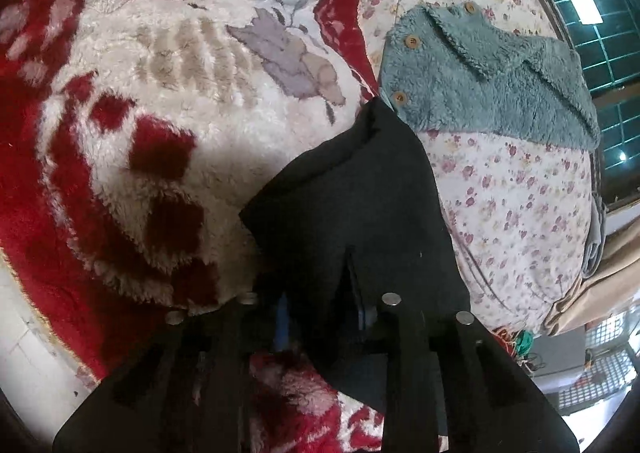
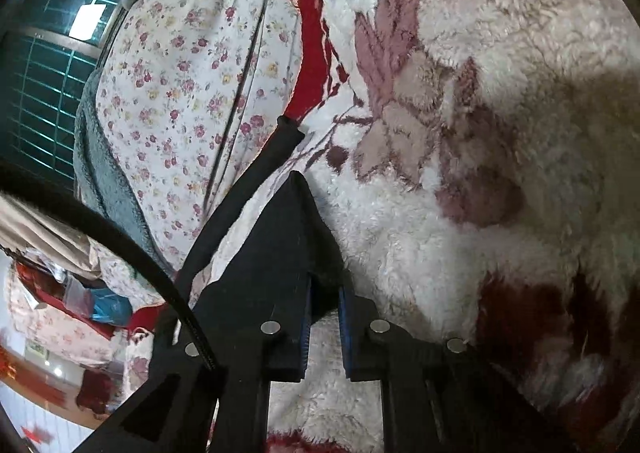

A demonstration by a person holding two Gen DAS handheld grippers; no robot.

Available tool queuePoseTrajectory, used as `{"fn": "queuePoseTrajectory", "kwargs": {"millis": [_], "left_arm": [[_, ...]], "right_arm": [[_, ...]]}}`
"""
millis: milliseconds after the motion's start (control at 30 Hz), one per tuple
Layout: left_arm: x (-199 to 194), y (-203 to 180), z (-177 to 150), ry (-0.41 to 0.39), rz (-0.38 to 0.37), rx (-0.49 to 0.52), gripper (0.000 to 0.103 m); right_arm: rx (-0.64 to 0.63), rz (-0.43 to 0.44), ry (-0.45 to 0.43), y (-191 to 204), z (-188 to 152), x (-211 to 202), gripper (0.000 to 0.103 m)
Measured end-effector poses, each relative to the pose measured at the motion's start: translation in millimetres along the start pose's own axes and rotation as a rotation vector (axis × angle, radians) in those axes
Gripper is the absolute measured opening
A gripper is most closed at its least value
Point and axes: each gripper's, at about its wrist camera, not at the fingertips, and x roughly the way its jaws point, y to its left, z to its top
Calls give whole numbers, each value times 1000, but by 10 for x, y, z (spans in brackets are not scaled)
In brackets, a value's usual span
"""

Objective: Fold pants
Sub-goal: 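Lay the pants flat on the blanket with both grippers and release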

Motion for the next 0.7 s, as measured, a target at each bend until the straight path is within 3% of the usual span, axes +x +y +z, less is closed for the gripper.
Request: {"fn": "queuePoseTrajectory", "kwargs": {"millis": [100, 333, 500, 600, 700], "left_arm": [[-141, 8, 48, -6, 20, -3, 31], [-738, 230, 257, -161, 134, -47, 38], [-1048, -92, 227, -235, 101, 46, 38], [-1060, -475, 132, -218, 48, 151, 49], [-944, -826, 14, -183, -1, 237, 51]], "right_arm": [[-25, -32, -15, 56, -17, -12, 10], [-136, -119, -43, 187, -110, -47, 16], [-205, -132, -45, 233, -169, -48, 21], [-260, -151, -44, 268, -210, -52, 21], [-270, -190, -39, 306, -209, -134, 23]]}}
